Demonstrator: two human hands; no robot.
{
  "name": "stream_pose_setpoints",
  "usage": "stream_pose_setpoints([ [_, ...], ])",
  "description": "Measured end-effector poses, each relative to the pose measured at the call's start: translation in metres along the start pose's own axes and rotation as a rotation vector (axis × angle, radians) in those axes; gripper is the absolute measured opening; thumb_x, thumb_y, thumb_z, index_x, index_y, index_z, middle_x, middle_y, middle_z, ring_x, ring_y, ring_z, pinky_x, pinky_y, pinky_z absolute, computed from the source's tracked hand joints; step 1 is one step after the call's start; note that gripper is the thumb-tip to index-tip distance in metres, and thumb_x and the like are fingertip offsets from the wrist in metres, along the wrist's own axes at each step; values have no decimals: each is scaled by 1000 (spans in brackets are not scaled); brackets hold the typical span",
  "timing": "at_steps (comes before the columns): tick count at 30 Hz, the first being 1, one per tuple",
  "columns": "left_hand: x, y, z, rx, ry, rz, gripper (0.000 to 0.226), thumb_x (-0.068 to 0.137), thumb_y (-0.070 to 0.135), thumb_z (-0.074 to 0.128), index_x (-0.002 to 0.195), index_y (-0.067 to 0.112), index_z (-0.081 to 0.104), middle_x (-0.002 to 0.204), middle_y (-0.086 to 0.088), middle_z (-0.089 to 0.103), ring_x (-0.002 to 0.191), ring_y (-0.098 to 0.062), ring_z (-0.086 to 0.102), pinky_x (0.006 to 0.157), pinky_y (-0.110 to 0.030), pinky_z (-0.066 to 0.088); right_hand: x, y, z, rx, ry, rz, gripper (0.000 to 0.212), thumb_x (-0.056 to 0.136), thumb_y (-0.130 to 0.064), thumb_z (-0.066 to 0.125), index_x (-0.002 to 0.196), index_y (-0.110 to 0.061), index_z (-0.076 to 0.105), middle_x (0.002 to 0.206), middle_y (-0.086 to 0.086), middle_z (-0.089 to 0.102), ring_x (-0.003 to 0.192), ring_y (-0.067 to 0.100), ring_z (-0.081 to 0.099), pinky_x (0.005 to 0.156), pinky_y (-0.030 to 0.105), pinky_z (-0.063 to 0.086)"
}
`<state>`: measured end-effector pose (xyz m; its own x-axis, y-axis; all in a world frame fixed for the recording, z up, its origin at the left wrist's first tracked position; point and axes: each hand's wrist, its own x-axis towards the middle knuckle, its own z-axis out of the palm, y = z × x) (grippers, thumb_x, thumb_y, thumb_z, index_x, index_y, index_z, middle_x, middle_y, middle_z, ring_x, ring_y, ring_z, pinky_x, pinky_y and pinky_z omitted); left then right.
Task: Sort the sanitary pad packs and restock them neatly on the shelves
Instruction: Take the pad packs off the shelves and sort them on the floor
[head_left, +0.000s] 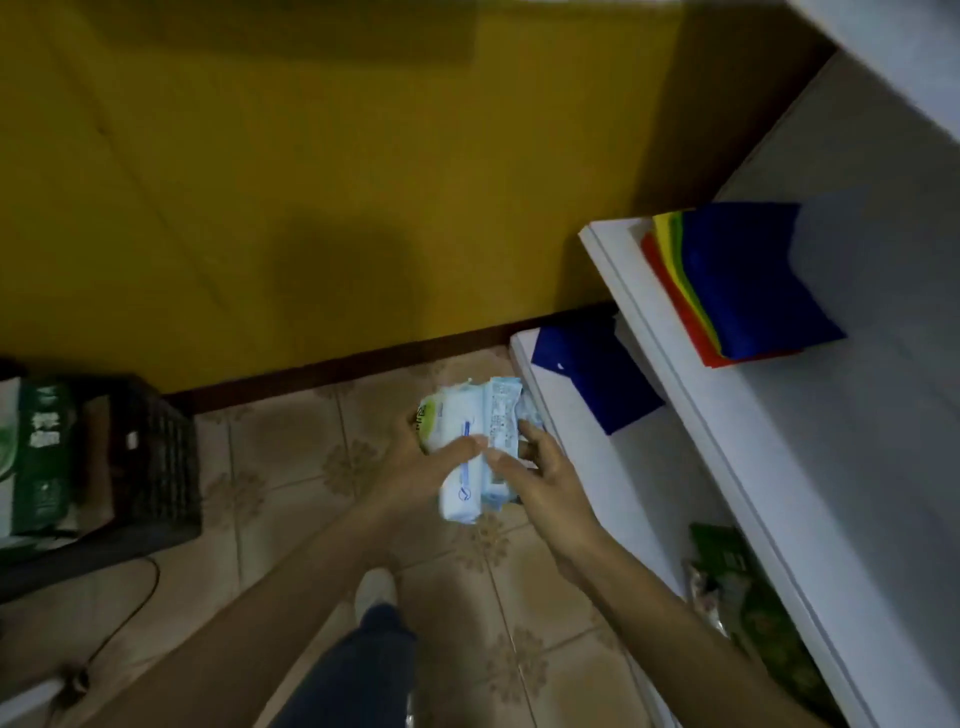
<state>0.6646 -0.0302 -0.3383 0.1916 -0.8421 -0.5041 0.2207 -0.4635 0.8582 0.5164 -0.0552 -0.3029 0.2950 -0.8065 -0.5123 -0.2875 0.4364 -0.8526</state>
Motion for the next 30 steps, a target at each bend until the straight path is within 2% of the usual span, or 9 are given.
stream_pose_setpoints([
  [4, 58, -66, -28, 67, 72, -189, 85, 60, 50, 85, 127, 11, 48, 115, -7, 66, 93, -17, 70, 78, -39, 59, 71, 66, 26, -4, 60, 142, 20, 91, -9, 63, 108, -20, 62, 103, 2, 70, 91, 16, 68, 70, 23, 57],
  [8, 130, -166, -46, 111, 144, -338, 67, 73, 33, 82, 122, 7, 45, 111, -7, 64, 90, -18, 68, 67, -28, 57, 149, 173, 42, -58, 157, 260, 28, 91, -7, 61, 101, -33, 62, 96, -8, 69, 88, 11, 66, 76, 30, 57],
  [11, 185, -262, -55, 167, 175, -462, 89, 54, 55, 82, 120, 2, 53, 108, -14, 68, 86, -22, 71, 59, -25, 55, 204, 272, 55, -80, 203, 392, 28, 88, -6, 64, 112, -21, 63, 104, 6, 69, 95, 23, 67, 85, 46, 56],
  [14, 235, -354, -63, 190, 218, -582, 78, 62, 47, 85, 118, 2, 56, 105, -13, 69, 84, -22, 71, 54, -22, 54, 256, 360, 62, -163, 152, 481, 32, 89, -8, 64, 120, -12, 61, 111, 9, 68, 101, 25, 66, 86, 44, 55],
  [17, 291, -429, -64, 220, 259, -588, 61, 73, 41, 80, 116, 3, 58, 103, -13, 68, 82, -22, 69, 49, -22, 50, 312, 434, 60, -340, 128, 407, 31, 88, -11, 63, 119, -14, 63, 108, 7, 68, 98, 24, 65, 84, 42, 54],
  [21, 369, -497, -53, 164, 280, -559, 34, 84, 30, 72, 109, 9, 65, 98, -8, 68, 84, -24, 67, 56, -25, 51, 389, 502, 52, -484, 10, 293, 23, 87, -7, 61, 109, -9, 64, 93, 2, 65, 87, 18, 61, 67, 25, 44],
  [25, 408, -541, -35, 156, 235, -582, 65, 85, 29, 71, 140, 13, 41, 129, 2, 53, 113, -15, 53, 85, -23, 42, 440, 540, 42, -624, 0, 205, 29, 91, -6, 54, 119, -8, 61, 110, 10, 66, 103, 24, 61, 80, 28, 45],
  [27, 411, -547, -25, 206, 236, -568, 73, 89, 27, 67, 148, 15, 26, 142, -3, 44, 123, -15, 45, 92, -21, 37, 448, 543, 39, -675, 75, 191, 31, 91, -5, 52, 120, -10, 59, 115, 10, 61, 108, 25, 58, 86, 32, 44],
  [30, 407, -543, -16, 274, 229, -567, 69, 92, 26, 63, 149, 15, 26, 148, -6, 39, 131, -21, 41, 94, -21, 32, 443, 534, 39, -747, 89, 115, 30, 90, -5, 56, 120, -8, 57, 114, 12, 56, 106, 27, 56, 85, 37, 46],
])
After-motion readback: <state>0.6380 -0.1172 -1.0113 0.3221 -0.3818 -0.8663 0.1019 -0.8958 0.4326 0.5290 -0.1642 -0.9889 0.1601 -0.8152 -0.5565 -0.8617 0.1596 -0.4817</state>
